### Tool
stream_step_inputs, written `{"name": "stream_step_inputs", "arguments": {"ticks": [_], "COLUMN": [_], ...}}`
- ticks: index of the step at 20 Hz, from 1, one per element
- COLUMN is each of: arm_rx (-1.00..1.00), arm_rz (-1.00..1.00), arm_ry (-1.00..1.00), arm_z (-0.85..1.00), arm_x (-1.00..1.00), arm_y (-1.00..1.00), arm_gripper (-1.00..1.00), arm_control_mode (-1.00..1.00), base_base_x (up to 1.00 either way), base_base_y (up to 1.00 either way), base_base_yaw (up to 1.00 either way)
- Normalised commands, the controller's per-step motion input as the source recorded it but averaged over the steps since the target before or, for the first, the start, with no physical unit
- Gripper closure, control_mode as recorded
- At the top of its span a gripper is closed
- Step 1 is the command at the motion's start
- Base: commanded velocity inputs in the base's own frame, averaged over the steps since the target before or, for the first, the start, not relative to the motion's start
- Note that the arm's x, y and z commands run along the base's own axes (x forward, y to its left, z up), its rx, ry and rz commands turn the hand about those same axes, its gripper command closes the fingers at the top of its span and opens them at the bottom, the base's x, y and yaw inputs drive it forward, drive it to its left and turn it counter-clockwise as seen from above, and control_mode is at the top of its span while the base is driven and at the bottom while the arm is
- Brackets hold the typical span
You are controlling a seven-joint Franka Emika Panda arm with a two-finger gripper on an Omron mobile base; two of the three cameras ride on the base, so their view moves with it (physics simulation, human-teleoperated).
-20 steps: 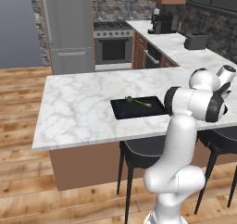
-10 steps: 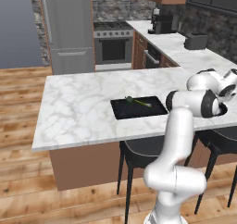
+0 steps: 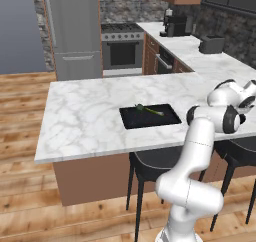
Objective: Create a steak meal by picking up the steak and asparagus from the tray and placing them on the plate. Leave the bell pepper on the tray.
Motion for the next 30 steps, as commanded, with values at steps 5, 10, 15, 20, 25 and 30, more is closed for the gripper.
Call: {"name": "stream_step_inputs", "arguments": {"ticks": [5,10,15,20,25,30], "arm_rx": [0.00,0.00,-0.01,-0.04,-0.07,-0.10], "arm_rz": [0.00,0.00,0.00,0.00,0.00,0.00], "arm_ry": [0.00,0.00,-0.06,-0.21,-0.05,-0.03], "arm_z": [-0.32,-0.01,0.23,0.13,0.10,0.83], "arm_x": [0.16,0.00,-0.08,-0.08,-0.13,-0.83], "arm_y": [0.00,0.00,0.06,0.18,0.09,0.52], "arm_gripper": [-1.00,-1.00,-1.00,-1.00,-1.00,-1.00], "arm_control_mode": [-1.00,-1.00,-1.00,-1.00,-1.00,-1.00], "base_base_x": [0.00,0.00,0.00,0.00,0.00,0.00], "base_base_y": [0.00,0.00,0.00,0.00,0.00,0.00], "base_base_yaw": [0.00,0.00,0.00,0.00,0.00,0.00]}}
